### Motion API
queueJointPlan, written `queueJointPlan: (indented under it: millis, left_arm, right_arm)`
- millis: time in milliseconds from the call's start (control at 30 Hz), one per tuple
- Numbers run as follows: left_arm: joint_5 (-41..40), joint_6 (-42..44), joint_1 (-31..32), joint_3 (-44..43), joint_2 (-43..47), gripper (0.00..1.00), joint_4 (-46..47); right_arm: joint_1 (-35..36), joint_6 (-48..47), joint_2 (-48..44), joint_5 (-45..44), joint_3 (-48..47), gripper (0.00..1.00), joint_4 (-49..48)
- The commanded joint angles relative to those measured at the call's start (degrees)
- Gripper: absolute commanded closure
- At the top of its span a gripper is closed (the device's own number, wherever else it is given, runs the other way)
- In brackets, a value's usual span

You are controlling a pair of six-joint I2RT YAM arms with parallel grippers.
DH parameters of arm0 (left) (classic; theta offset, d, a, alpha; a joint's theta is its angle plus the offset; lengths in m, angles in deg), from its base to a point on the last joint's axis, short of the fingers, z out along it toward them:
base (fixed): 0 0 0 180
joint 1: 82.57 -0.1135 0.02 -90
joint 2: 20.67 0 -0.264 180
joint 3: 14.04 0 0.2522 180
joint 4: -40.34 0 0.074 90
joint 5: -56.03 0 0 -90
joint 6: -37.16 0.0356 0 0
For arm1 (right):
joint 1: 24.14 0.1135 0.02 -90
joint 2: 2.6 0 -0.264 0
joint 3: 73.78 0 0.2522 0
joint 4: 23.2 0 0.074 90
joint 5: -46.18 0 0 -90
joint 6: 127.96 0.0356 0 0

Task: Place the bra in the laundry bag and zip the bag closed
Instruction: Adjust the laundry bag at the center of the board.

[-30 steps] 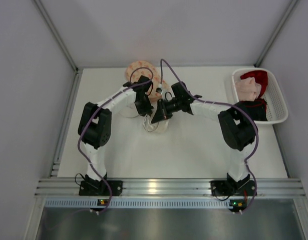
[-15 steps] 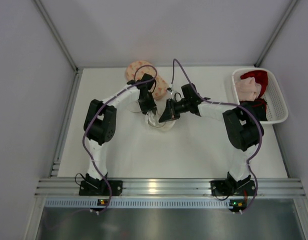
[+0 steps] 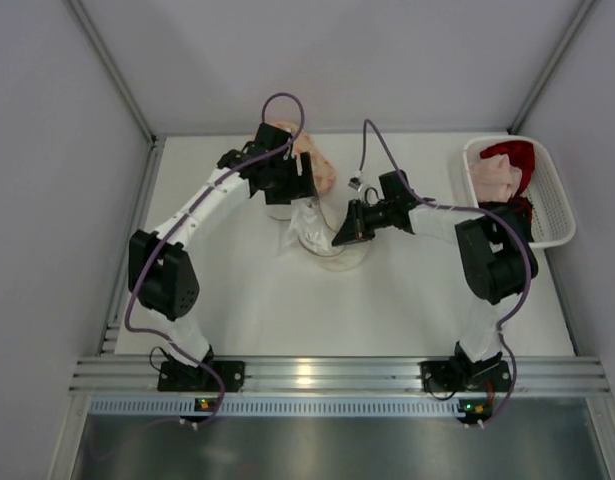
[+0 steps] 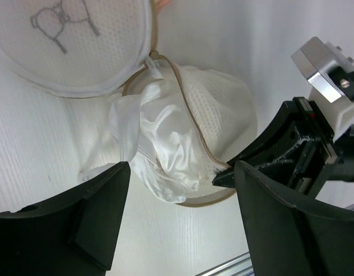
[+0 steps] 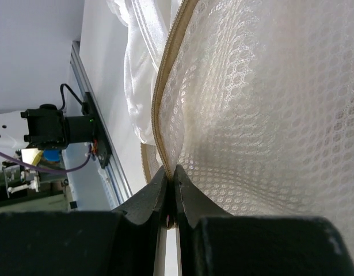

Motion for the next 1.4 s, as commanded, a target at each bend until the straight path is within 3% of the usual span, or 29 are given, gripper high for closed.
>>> queueJointPlan:
  millis: [0,100,233,333,467,633,767,900,1000,1300,1367]
  left_arm:
    - [4.63,6.27,-2.17,3.57,5.05,0.22,4.90]
    - [6.81,5.32,-5.24,7.96,7.00,0.26,8.58]
    - [18.84,6.70,-17.69,9.91,3.59,0.28,15.44]
    - [24.47,9.18,-22.02,9.90,1.12,0.22,20.89]
    - [28.80,11.02,-24.32,6.93,-6.51,0.12,23.54]
    - [38.63,14.89,-26.25,1.74,-16.62,0.08,27.75]
    - [39.36,13.14,-26.43,-2.22,-22.61,0.07,29.07]
    - [39.26,12.26,-26.43,-0.74,-24.81,0.07,32.49]
    - [40.05,11.39,-26.43,0.41,-26.04,0.11,34.69]
    - [48.23,10.24,-26.61,12.44,-21.31,0.51,35.22]
    - [49.80,9.98,-28.28,16.04,-19.03,0.72,35.31]
  right_arm:
    - [-1.16,-3.07,-3.40,1.17,0.97,0.93,0.42]
    - [-1.69,-4.21,-3.75,0.99,2.37,0.93,1.30]
    - [-2.30,-7.11,-3.84,0.73,3.52,0.93,2.88]
    - [-3.00,-8.08,-3.49,0.56,3.87,0.93,3.41]
    - [-3.71,-8.78,-2.61,0.64,3.61,0.93,3.85]
    - [-4.24,-10.27,-2.26,0.73,3.17,0.94,5.34]
    - [-5.11,-10.45,-2.26,0.73,3.35,0.94,5.61]
    - [-5.47,-10.45,-2.08,0.82,3.26,0.94,5.70]
    - [-5.56,-10.45,-1.90,0.73,3.17,0.94,5.96]
    - [-6.43,-9.49,-2.17,0.47,2.47,0.94,6.05]
    - [-7.05,-8.61,-3.13,0.29,2.20,0.94,5.26]
